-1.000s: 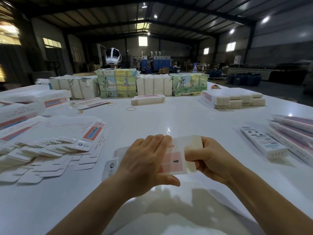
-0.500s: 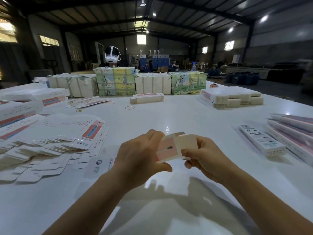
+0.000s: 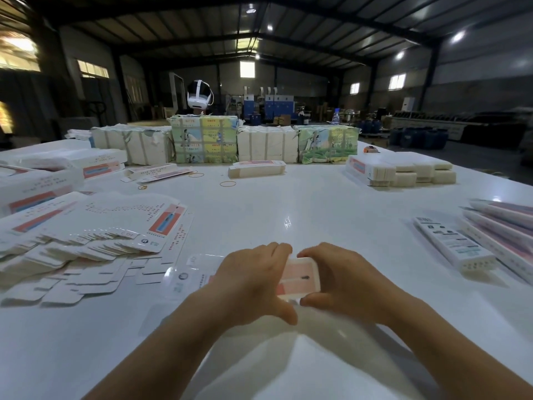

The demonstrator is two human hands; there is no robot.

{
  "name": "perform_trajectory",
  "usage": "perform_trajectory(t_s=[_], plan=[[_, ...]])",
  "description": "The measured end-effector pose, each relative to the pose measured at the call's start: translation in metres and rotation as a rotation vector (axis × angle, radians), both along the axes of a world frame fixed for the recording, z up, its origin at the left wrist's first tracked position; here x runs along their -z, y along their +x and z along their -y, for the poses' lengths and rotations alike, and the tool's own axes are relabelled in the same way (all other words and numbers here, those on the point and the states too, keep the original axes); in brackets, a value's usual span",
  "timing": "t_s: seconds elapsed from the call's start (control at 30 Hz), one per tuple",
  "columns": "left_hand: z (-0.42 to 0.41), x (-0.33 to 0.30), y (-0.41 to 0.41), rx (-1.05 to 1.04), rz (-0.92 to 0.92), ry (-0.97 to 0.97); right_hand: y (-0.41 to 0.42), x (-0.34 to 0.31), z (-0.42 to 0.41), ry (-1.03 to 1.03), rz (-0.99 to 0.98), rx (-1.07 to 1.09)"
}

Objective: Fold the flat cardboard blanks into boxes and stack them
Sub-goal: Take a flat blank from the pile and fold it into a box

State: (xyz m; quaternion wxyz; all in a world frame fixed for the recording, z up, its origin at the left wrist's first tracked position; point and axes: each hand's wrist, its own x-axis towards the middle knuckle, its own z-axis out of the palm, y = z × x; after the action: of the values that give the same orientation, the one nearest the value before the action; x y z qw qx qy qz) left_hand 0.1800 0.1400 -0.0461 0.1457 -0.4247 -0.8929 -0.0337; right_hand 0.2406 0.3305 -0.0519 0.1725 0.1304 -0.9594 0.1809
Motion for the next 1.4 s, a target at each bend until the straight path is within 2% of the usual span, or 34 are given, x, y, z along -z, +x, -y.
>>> perform_trajectory(t_s=[0.2, 0.33, 0.43, 0.6, 0.7, 0.77, 0.83, 0.97, 1.13, 1.4], plan=[[0.034, -0.008, -0.02, -0.072, 0.194, -0.027, -0.001, 0.001, -0.004, -0.337, 0.087, -0.049], [0.026, -0.011, -0.018, -0.067, 0.047, -0.065, 0.0, 0.004, -0.008, -0.532, 0.134, -0.1], [0.024, -0.008, -0.019, -0.063, 0.038, -0.04, 0.0, 0.003, -0.008, -0.516, 0.106, -0.095], [0.002, 0.005, -0.009, -0.002, -0.091, 0.033, -0.002, 0.006, 0.002, -0.422, 0.055, -0.092], [0.001, 0.004, -0.009, -0.067, 0.013, 0.175, -0.002, 0.005, 0.002, -0.353, -0.196, 0.021], [0.008, 0.004, -0.012, -0.121, 0.096, 0.296, 0.0, 0.004, 0.004, -0.424, -0.42, 0.148], [0.012, 0.004, -0.012, -0.16, 0.132, 0.351, 0.0, 0.006, 0.009, -0.459, -0.532, 0.251], [0.01, 0.004, -0.008, -0.185, 0.143, 0.353, -0.002, 0.014, 0.02, -0.392, -0.534, 0.284], [0.006, 0.006, -0.011, -0.205, 0.196, 0.345, -0.002, 0.016, 0.026, -0.536, -0.415, 0.3], [0.0, 0.008, -0.01, -0.177, 0.209, 0.375, 0.003, 0.019, 0.035, -0.458, -0.436, 0.233]])
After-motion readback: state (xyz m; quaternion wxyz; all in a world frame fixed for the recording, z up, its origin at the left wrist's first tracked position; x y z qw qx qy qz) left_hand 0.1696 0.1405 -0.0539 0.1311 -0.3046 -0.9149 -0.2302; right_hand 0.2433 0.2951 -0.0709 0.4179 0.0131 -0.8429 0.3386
